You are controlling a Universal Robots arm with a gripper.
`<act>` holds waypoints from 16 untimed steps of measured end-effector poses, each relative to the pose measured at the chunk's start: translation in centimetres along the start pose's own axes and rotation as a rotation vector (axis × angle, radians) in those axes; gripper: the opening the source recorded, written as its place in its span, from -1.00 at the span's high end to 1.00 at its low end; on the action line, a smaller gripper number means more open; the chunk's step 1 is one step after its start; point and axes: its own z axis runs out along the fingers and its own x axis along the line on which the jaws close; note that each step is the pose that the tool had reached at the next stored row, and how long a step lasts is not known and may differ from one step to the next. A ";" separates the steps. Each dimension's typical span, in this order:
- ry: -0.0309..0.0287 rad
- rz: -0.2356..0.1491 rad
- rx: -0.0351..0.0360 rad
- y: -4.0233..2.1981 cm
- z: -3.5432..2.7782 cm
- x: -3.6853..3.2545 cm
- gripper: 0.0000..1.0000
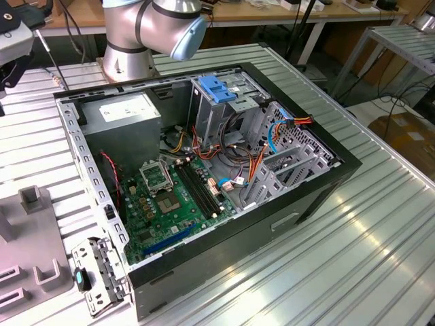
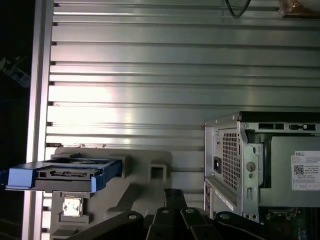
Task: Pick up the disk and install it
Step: 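Reach for the disk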
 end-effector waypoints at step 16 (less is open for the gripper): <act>0.0020 -0.001 -0.0012 0.09 0.12 3.27 0.79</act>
